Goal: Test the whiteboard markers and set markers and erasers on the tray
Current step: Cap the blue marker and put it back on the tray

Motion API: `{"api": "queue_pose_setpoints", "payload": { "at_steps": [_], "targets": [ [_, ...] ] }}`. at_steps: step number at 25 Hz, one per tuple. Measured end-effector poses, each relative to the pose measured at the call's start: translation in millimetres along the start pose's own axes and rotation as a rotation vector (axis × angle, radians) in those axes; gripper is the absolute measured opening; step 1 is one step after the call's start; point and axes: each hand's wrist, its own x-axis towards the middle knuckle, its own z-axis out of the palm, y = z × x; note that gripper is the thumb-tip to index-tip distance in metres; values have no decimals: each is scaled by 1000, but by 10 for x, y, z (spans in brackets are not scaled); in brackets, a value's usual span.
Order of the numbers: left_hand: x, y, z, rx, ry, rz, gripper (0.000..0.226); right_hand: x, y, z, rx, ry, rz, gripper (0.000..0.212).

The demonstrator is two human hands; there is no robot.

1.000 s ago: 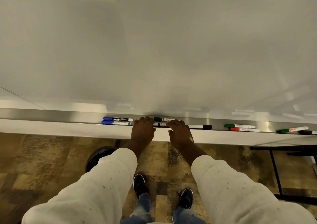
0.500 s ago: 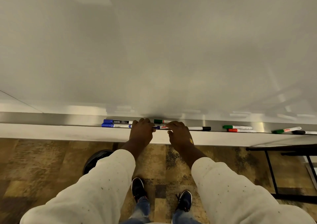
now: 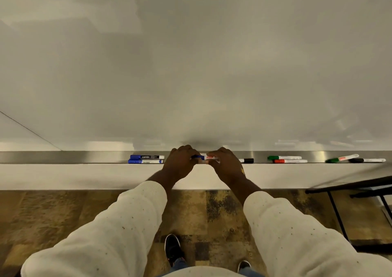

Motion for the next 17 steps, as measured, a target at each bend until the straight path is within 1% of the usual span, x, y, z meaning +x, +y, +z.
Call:
{"api": "queue_pose_setpoints", "payload": {
  "at_steps": [4, 6, 8, 12, 15, 17],
  "targets": [
    [-69, 484, 8, -50, 39, -12, 25, -160, 188, -439, 21, 35, -82, 23],
    [-86, 811, 32, -98, 74, -23, 25, -240, 362, -663, -30, 28, -121, 19],
    [-70, 1174, 70, -88, 77, -12, 25, -327, 591, -884, -93, 26, -152, 19],
    [33, 1931, 155, -58, 74, 14, 23, -542, 1101, -1434, -25, 97, -172, 33],
    [102, 2361, 136, -71, 123, 5, 23, -663, 1267, -1842, 12, 158, -211, 26],
    [146, 2568, 71, -46, 144, 20, 24, -688, 1273, -2063, -41, 182, -240, 22]
  ]
}}
